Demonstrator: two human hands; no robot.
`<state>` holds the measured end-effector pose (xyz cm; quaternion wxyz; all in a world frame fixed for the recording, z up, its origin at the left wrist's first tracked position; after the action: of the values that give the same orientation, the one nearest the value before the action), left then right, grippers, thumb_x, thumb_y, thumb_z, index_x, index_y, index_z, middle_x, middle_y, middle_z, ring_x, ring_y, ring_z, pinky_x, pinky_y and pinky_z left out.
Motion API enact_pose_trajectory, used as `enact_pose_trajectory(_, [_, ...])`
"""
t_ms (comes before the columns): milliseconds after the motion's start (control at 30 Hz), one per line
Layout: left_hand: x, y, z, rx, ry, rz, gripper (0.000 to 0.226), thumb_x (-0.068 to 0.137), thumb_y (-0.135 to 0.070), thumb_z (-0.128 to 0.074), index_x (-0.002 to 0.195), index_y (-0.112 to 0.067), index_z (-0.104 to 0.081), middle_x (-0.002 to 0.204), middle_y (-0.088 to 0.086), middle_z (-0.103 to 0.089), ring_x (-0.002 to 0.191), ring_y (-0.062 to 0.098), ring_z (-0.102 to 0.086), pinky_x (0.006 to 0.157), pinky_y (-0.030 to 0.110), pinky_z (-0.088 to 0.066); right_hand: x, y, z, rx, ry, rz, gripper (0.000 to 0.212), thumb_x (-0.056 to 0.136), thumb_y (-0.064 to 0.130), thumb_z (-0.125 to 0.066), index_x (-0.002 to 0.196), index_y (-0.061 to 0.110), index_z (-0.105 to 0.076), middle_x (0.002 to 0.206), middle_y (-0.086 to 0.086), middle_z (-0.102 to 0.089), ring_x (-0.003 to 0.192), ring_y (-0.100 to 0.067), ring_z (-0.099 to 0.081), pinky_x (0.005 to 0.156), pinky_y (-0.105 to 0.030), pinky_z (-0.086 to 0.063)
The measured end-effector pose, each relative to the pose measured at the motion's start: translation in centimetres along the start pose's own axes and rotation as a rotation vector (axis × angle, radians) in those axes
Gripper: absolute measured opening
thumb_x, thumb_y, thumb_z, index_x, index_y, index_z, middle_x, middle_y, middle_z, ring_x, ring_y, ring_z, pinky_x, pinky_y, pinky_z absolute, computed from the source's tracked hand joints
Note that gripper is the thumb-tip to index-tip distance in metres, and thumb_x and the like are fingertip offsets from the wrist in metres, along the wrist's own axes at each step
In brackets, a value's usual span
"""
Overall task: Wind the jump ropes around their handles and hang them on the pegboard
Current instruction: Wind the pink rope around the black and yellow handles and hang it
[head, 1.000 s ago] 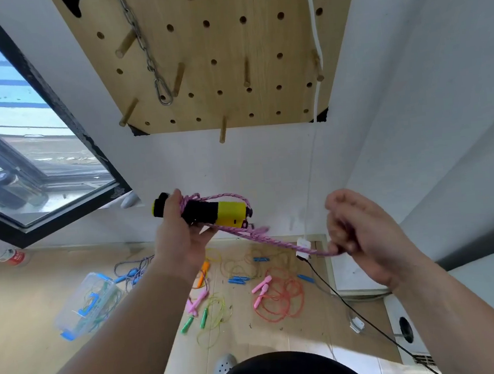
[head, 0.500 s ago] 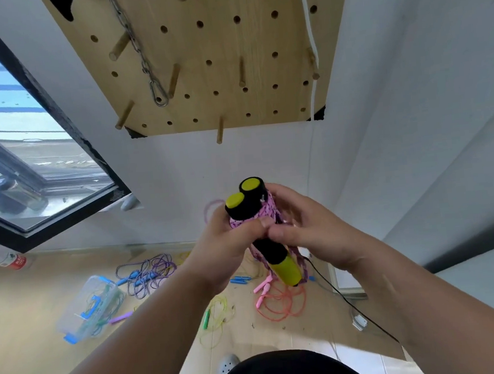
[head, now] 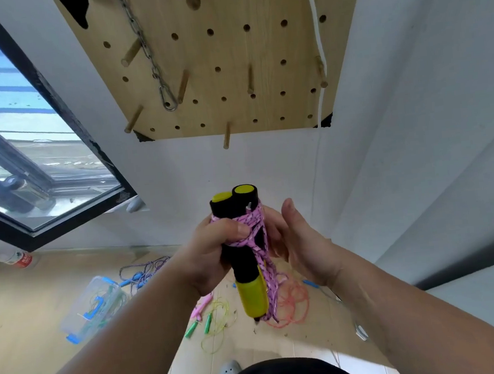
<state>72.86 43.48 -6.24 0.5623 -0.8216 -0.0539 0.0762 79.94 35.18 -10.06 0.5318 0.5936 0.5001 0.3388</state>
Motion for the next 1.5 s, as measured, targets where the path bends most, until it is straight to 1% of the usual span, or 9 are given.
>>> enact_pose_trajectory(200, [-0.4,-0.4,1.4,-0.273,-0.039,-0.028,0.073,0.052,-0.028,-0.084,0.110,0.009,-0.057,0.119,0.035,-0.048,0.112,0.052,-0.043,0.100,0.073,-0.035,0.9,-0.7,-1.5,0.163,0.046,-0.119,0.078,0.072,0.085,-0.046,0.133,0.038,-0.060,0.137,0.006,-0.064,0.129,-0.014,-0.058,0.107,-0.031,-0.047])
enact_pose_trajectory(300, [-0.4,-0.7,2.1,-0.216,-0.189,-0.022,0.067,0.046,-0.023,-0.081,0.105,0.005,-0.063,0.112,0.029,-0.054,0.100,0.044,-0.054,0.097,0.062,-0.044,1.6,-0.6,0.1,-0.340,-0.071,-0.173,0.062,0.080,0.087,-0.040,0.097,0.039,-0.074,0.107,0.012,-0.074,0.104,-0.008,-0.066,0.100,-0.038,-0.049])
enact_pose_trajectory(400, [-0.7,-0.6,3.1,-0.159,-0.379,0.006,0.047,0.048,-0.022,-0.067,0.090,-0.001,-0.067,0.089,0.019,-0.063,0.081,0.035,-0.061,0.081,0.045,-0.052,1.8,0.1,1.4,-0.735,-0.059,-0.017,0.053,0.102,0.055,-0.039,0.063,0.020,-0.042,0.059,0.007,-0.042,0.058,-0.014,-0.041,0.065,-0.037,-0.041])
enact_pose_trajectory(600, [-1.1,0.7,3.9,-0.243,-0.334,0.117,0.054,0.046,-0.021,-0.074,0.096,-0.001,-0.069,0.112,0.027,-0.067,0.096,0.043,-0.066,0.089,0.062,-0.053,0.7,1.7,3.4,-0.878,-0.058,0.124,0.058,0.088,0.070,-0.052,0.072,0.015,-0.061,0.058,0.002,-0.043,0.056,-0.006,-0.041,0.056,-0.029,-0.030])
enact_pose_trajectory(1133, [-0.2,1.0,3.3,-0.399,-0.214,0.108,0.050,0.057,-0.036,-0.072,0.096,-0.006,-0.066,0.091,0.011,-0.056,0.046,0.022,-0.048,0.059,0.033,-0.045,-2.1,0.0,7.4,-0.203,-0.057,-0.077,0.043,0.095,0.041,-0.049,0.055,0.023,-0.047,0.057,0.002,-0.033,0.054,-0.016,-0.025,0.052,-0.026,-0.024])
enact_pose_trajectory(1267, [-0.1,1.7,4.1,-0.268,-0.401,0.204,0.037,0.064,-0.031,-0.059,0.090,-0.004,-0.064,0.084,0.011,-0.053,0.045,0.024,-0.047,0.056,0.031,-0.043,-1.9,-0.5,8.0,-0.629,-0.001,-0.227,0.017,0.101,0.031,-0.059,0.104,0.022,-0.072,0.091,0.006,-0.064,0.065,0.000,-0.053,0.072,-0.027,-0.039])
enact_pose_trajectory(1333, [0.2,1.5,3.5,-0.198,-0.377,0.255,0.040,0.062,-0.029,-0.062,0.092,-0.002,-0.063,0.080,0.012,-0.051,0.044,0.025,-0.048,0.054,0.031,-0.043,-1.5,-0.9,7.0,-0.733,0.081,-0.272,0.065,0.095,0.034,-0.067,0.152,0.035,-0.037,0.145,0.019,-0.046,0.115,0.013,-0.047,0.100,-0.020,-0.033])
enact_pose_trajectory(1400, [0.4,1.5,2.5,-0.115,-0.359,0.313,0.039,0.065,-0.026,-0.065,0.095,-0.001,-0.061,0.076,0.011,-0.052,0.045,0.023,-0.050,0.049,0.029,-0.045,-0.4,-0.6,4.9,-0.626,0.093,-0.199,0.100,0.087,0.037,-0.075,0.157,0.049,-0.004,0.160,0.024,-0.023,0.142,0.007,-0.024,0.112,-0.022,-0.025])
enact_pose_trajectory(1500, [0.8,1.8,1.3,-0.082,-0.360,0.370,0.017,0.087,-0.017,-0.053,0.089,-0.001,-0.058,0.073,0.014,-0.058,0.046,0.021,-0.054,0.043,0.027,-0.046,1.4,-1.1,2.6,-0.449,0.087,-0.062,0.093,0.080,0.027,-0.065,0.154,0.050,-0.014,0.143,-0.002,-0.056,0.133,-0.013,-0.052,0.108,-0.040,-0.045])
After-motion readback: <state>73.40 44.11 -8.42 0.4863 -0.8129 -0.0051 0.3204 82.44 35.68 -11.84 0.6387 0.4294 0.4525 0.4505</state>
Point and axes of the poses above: each hand's wrist, its own x-axis towards the middle knuckle, its own z-axis out of the back of the hand, y = z × x, the point moved 5 cm from there along x, towards the middle knuckle
